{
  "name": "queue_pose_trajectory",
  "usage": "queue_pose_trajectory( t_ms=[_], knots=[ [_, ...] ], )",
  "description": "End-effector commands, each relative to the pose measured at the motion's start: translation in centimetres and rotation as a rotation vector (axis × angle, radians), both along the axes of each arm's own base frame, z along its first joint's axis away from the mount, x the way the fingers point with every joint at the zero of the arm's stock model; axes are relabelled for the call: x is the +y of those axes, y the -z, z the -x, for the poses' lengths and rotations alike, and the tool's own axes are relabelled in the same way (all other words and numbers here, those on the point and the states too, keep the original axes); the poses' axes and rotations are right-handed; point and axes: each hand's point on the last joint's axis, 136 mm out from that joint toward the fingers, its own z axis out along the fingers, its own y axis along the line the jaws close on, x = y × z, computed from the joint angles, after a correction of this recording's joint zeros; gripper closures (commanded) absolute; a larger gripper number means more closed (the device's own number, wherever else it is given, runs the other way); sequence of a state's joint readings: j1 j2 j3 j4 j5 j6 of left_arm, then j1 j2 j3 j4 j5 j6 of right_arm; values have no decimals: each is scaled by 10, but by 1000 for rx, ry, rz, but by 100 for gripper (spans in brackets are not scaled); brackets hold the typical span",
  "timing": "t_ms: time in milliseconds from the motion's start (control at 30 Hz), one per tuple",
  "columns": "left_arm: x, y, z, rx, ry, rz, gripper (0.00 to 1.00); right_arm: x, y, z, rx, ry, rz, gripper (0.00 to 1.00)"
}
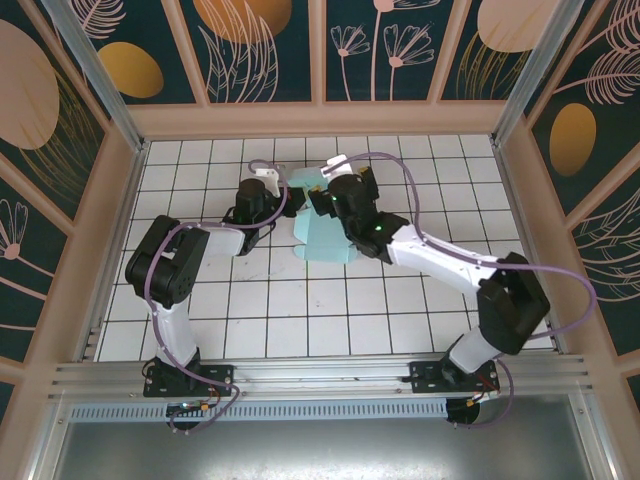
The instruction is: Fold the paper box
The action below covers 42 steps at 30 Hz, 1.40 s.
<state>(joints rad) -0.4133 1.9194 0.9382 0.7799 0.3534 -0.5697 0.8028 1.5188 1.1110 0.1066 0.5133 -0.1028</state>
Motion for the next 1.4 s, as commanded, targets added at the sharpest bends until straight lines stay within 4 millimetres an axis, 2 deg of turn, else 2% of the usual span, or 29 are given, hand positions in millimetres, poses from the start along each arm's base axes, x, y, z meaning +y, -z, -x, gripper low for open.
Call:
queue_pose_trajectory(
  t_ms=[0, 33, 167, 233, 333, 400, 500, 667, 833, 933, 1033, 1167, 1367],
  knots=[
    [2, -6, -6, 24, -40, 5, 100, 3, -40, 10, -22, -123, -264, 2],
    [4, -14, -14, 32, -75, 16, 100, -2, -46, 11, -15, -142, -325, 2],
    [23, -2, -23, 178, -228, 7, 100, -36, -50, 3, 33, -104, -496, 5],
    [27, -2, -23, 218, -266, 14, 100, -51, -48, -1, 41, -74, -522, 6],
    [34, -1, -22, 257, -313, 20, 100, -57, -44, -1, 60, -54, -513, 6],
    [41, 1, -24, 304, -371, 14, 100, -70, -41, -9, 67, -16, -497, 6],
    [44, 9, -25, 364, -399, -15, 100, -75, -37, -12, 71, 11, -466, 6],
    [45, 9, -24, 377, -402, -29, 100, -77, -31, -14, 85, 31, -446, 6],
    [53, 4, -22, 358, -385, -175, 100, -77, -24, -14, 106, 38, -427, 6],
    [52, 0, -17, 338, -306, -278, 100, -77, -19, -14, 116, 39, -409, 6],
    [52, 9, -8, 380, -187, -435, 100, -78, -16, -15, 121, 38, -391, 6],
    [69, 24, 10, 468, -75, -654, 100, -78, -14, -16, 122, 34, -366, 6],
    [95, 32, 39, 563, 9, -865, 100, -76, -10, -22, 124, 17, -344, 6]
  ],
)
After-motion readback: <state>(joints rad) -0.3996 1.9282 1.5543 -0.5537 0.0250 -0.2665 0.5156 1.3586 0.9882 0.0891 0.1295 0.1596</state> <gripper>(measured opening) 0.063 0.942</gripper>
